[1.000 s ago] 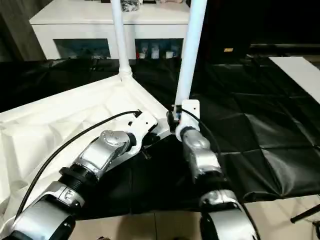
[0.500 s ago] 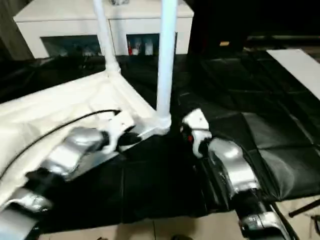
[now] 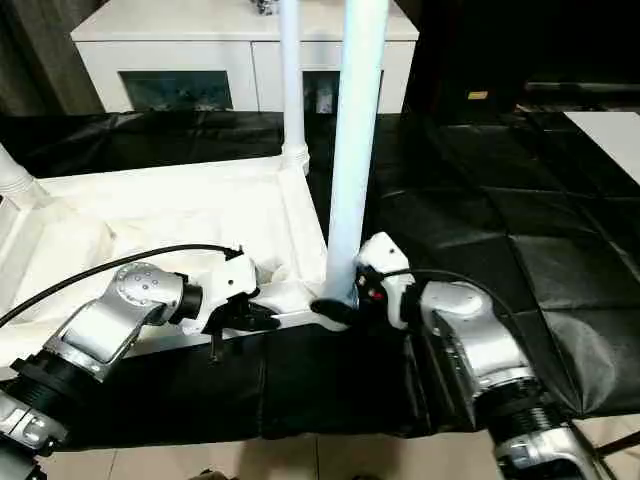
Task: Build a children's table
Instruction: Rotate leg to tighten
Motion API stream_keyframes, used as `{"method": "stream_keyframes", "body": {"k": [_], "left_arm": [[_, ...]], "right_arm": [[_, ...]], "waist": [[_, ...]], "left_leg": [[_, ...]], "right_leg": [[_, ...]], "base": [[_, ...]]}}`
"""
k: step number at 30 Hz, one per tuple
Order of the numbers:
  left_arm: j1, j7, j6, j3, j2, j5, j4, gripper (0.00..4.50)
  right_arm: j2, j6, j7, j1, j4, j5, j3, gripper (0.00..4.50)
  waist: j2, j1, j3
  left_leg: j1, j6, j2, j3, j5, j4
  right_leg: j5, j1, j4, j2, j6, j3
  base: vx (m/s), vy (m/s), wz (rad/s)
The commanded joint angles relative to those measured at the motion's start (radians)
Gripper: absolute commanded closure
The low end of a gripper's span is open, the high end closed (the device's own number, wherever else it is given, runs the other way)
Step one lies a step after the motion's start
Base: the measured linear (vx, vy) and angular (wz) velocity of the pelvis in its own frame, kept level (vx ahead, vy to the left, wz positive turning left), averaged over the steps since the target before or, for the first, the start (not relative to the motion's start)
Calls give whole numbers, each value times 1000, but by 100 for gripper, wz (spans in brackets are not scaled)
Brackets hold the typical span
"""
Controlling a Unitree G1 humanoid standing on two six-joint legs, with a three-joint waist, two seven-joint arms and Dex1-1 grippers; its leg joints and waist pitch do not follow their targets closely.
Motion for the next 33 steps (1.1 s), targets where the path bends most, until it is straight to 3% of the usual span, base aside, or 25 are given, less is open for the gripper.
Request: {"method": "stream_keyframes", "body": {"k": [1,9,16,20,23,25,26,27,28,29,30,32,33], "left_arm": [[-13,-20,-10,-12,7,8,-13,450],[-17,-18,-21,-8,16,16,0,450],[-18,4,-21,2,5,18,13,450],[-22,96,12,38,-54,10,43,450],[-47,207,38,50,-125,31,104,450],[-68,289,66,59,-173,47,149,450],[-76,326,75,67,-193,50,168,450],[-99,424,98,92,-242,56,216,450],[-109,454,97,98,-260,63,236,450],[-109,454,97,98,-260,63,236,450],[-125,488,92,105,-287,73,263,450],[-134,493,83,104,-301,76,275,450],[-144,494,80,103,-314,78,287,450]], "right_arm": [[-5,-3,13,3,-6,-6,11,101],[-3,-13,24,-9,30,-13,-2,161],[27,-23,-1,-6,62,-1,-24,177],[152,-25,-292,-34,167,-37,-91,178],[250,0,-524,-55,241,-62,-130,178],[300,16,-652,-71,286,-87,-139,178],[319,17,-699,-79,306,-100,-142,178],[360,25,-799,-102,354,-119,-153,178],[378,20,-855,-115,380,-131,-160,178],[378,20,-855,-115,380,-131,-160,178],[414,8,-938,-141,425,-142,-172,178],[428,-11,-957,-156,446,-153,-164,178],[448,-51,-931,-171,456,-135,-170,178]], "waist": [[-6,-2,-60],[-6,1,-64],[-7,0,-62],[-9,-9,-59],[-11,-26,-58],[-12,-32,-56],[-6,-32,-55],[-6,-36,-55],[-9,-34,-57],[-10,-35,-56],[-2,-35,-57],[-8,-37,-57],[-7,-37,-58]], "left_leg": [[17,10,36,-20,-320,-81],[15,25,35,-18,-270,-76],[14,25,35,-18,-286,-76],[11,-3,30,-23,-308,-81],[17,-25,29,-26,-355,-84],[18,-32,27,-27,-376,-84],[20,-35,27,-29,-387,-85],[25,-39,25,-26,-405,-82],[29,-39,23,-29,-417,-81],[28,-36,23,-28,-420,-82],[28,-34,23,-29,-431,-82],[26,-29,21,-30,-441,-83],[27,-24,19,-29,-452,-82]], "right_leg": [[-321,40,-64,-43,-193,30],[-262,43,-56,-41,-213,29],[-306,42,-61,-43,-206,28],[-380,41,-66,-43,-181,25],[-442,35,-73,-42,-158,23],[-469,29,-79,-42,-143,24],[-479,29,-80,-42,-140,23],[-490,21,-86,-39,-134,23],[-500,22,-89,-40,-128,21],[-500,21,-90,-39,-125,22],[-497,20,-92,-38,-117,21],[-499,20,-95,-37,-111,19],[-509,17,-96,-38,-105,19]], "base": [[0,0,0],[0,0,0],[0,0,0],[0,0,0],[0,0,0],[0,0,0],[0,0,0],[0,0,0],[0,0,0],[0,0,0],[0,0,0],[0,0,0],[0,0,0]]}}
